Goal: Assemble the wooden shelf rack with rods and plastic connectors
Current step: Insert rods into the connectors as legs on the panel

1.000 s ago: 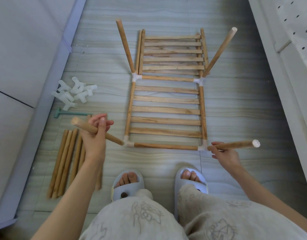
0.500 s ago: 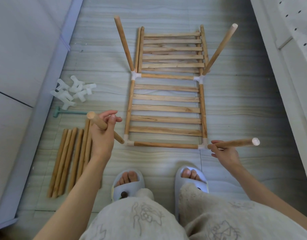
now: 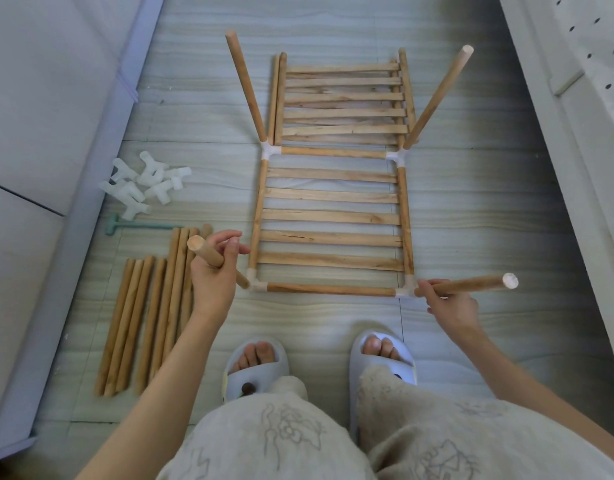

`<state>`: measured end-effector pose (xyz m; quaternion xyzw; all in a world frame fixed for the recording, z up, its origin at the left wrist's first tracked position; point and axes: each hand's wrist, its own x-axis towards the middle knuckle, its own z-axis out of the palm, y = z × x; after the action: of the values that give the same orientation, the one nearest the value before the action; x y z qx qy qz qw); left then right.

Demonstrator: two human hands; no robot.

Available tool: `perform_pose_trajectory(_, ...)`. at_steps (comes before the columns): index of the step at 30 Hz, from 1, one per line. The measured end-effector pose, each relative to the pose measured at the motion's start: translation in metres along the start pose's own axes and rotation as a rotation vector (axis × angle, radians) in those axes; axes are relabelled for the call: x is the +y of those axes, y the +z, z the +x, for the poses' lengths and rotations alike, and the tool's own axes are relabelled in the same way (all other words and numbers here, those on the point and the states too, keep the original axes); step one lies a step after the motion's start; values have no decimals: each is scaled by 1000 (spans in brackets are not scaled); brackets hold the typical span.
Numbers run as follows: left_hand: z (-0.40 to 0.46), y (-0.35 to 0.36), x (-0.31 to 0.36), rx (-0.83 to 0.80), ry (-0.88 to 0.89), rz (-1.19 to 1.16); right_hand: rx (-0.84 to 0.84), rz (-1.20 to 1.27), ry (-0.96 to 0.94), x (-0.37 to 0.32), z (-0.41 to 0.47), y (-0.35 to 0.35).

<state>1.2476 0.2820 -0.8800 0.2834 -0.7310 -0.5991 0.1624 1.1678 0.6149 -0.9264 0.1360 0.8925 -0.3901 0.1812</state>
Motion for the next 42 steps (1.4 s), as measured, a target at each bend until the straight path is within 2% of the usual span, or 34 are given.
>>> perform_pose_trajectory(6,-6,-21,-16,-133,8,301,12,-51,47,-2,2,1)
perform_pose_trajectory(11,-12,-27,-25,-223,-33,371,45,-22,58,0,4,2)
perform_pose_trajectory(14,-11,-25,-28,-149,-86,416,24,-36,74,1,8,3)
perform_pose_trajectory(17,-13,-20,-32,-75,-95,479,-10,-102,-16,1,8,1)
perform_pose_trajectory(22,-17,-23,-42,-106,-74,452,6,-241,-151,5,6,-1)
perform_pose_trajectory(29,-11,-11,-40,-20,-80,521,33,-85,12,0,23,7)
perform_pose_trajectory(38,-27,-23,-41,-122,-64,494,64,-86,29,5,16,-1)
perform_pose_trajectory(42,-21,-20,-35,-121,-109,474,57,-73,25,3,9,2)
